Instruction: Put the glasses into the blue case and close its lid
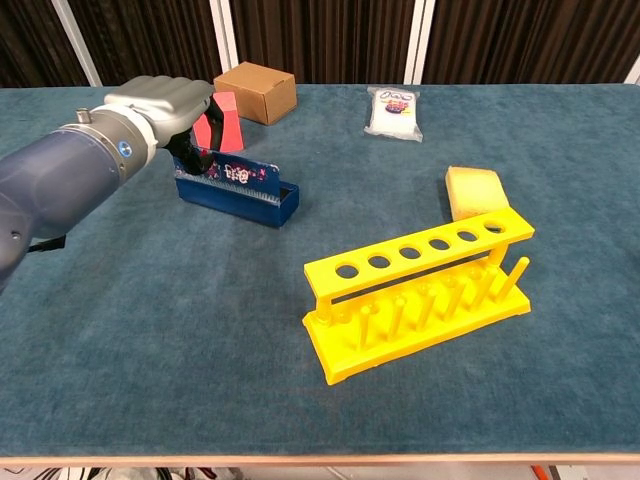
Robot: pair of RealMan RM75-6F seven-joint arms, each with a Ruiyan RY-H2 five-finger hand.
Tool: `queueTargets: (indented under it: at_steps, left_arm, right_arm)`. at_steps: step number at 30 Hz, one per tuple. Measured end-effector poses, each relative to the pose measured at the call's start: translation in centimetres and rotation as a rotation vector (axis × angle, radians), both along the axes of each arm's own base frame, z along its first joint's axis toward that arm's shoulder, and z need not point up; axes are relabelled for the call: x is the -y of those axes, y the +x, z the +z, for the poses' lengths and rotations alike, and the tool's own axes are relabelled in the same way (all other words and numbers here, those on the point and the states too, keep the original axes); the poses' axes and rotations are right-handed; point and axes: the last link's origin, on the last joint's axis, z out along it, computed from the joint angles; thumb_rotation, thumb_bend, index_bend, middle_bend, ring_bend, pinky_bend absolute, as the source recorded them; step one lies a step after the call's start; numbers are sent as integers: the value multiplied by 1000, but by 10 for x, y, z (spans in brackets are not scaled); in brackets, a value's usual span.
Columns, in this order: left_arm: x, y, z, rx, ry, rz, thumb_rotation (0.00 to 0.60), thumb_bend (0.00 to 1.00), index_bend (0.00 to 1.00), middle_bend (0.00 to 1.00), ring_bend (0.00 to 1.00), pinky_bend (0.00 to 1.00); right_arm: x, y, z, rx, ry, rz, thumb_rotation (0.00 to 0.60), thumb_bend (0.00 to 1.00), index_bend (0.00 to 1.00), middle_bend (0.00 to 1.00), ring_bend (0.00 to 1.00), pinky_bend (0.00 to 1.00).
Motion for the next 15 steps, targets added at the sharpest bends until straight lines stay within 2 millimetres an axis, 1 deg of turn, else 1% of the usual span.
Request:
queueTargets:
  at_steps: [11,13,15]
  left_arm:
    - [-10,0,-6,-14,12,21,600,433,589,245,68,76]
    - [-12,-1,-6,-16,18,25,600,433,580,245,68,76]
    - [-14,-1,-7,-18,23,29,600,433,546,245,68,76]
  right_arm:
    - [0,0,0,0,4,-6,600,0,0,0,0,176]
    - [0,0,0,0,5,-8,600,0,0,0,0,176]
    - [0,-1,0,0,6,-10,600,0,0,0,0,176]
